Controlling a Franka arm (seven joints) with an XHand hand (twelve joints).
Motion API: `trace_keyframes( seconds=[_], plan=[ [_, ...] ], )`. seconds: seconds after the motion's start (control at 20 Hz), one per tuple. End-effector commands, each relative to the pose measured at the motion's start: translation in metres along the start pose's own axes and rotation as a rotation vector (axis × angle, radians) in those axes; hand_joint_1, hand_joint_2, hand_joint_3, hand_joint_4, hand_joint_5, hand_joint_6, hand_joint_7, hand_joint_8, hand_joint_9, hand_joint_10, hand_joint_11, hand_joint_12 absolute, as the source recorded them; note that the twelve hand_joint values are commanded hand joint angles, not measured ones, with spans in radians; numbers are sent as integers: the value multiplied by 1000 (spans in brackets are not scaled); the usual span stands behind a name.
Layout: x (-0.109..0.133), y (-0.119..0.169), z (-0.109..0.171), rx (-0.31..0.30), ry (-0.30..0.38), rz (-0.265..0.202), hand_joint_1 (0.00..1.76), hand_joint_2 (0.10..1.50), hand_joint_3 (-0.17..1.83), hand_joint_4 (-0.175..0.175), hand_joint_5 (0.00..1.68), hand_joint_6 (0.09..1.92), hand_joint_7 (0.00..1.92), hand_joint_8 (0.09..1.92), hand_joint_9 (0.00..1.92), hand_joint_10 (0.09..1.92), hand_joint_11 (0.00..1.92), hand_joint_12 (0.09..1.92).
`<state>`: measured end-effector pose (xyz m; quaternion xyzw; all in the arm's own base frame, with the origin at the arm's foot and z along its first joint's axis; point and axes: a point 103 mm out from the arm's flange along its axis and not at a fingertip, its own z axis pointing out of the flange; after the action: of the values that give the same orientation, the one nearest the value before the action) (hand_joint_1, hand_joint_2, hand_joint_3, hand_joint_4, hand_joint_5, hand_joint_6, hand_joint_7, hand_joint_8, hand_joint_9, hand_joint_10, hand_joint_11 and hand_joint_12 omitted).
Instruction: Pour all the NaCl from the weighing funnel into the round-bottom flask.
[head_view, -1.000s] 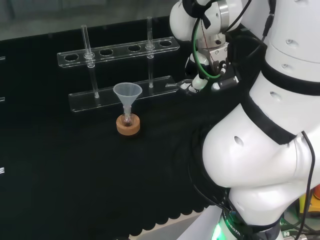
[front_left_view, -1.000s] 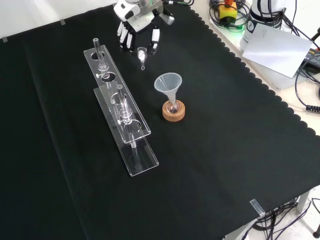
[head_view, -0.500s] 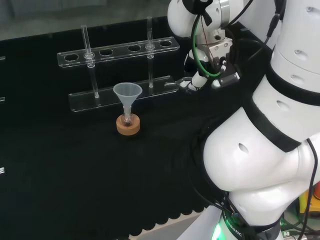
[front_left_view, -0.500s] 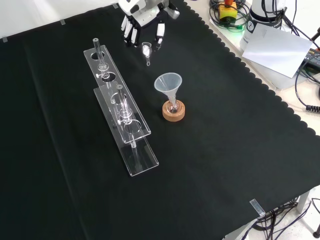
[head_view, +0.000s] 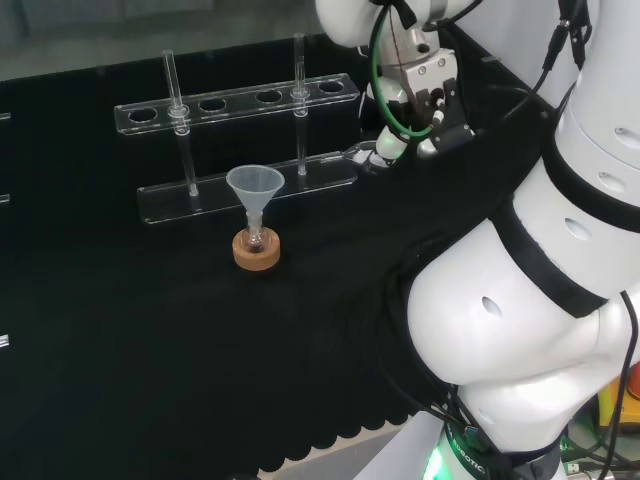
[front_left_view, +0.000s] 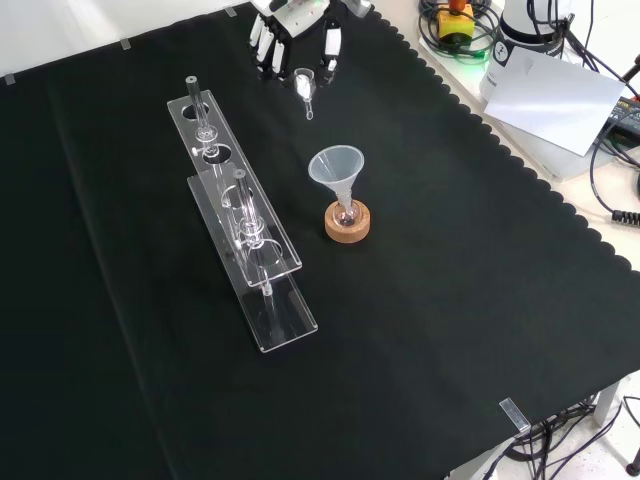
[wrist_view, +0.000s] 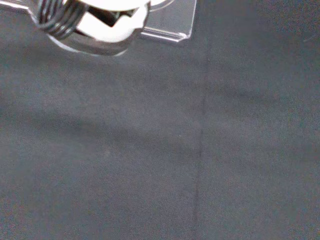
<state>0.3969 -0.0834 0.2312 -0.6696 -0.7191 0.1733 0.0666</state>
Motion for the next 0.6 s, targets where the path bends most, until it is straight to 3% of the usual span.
trace_keyframes(
  seconds=[0.05, 0.6],
  plan=[
    [15, 3, -15, 4, -28, -18, 1114, 687, 630, 175, 1230, 736, 669, 589, 925, 399, 722, 1129],
    [41, 10, -29, 4, -79, -55, 1115, 684, 636, 175, 1231, 736, 707, 595, 952, 401, 743, 1134]
  ],
)
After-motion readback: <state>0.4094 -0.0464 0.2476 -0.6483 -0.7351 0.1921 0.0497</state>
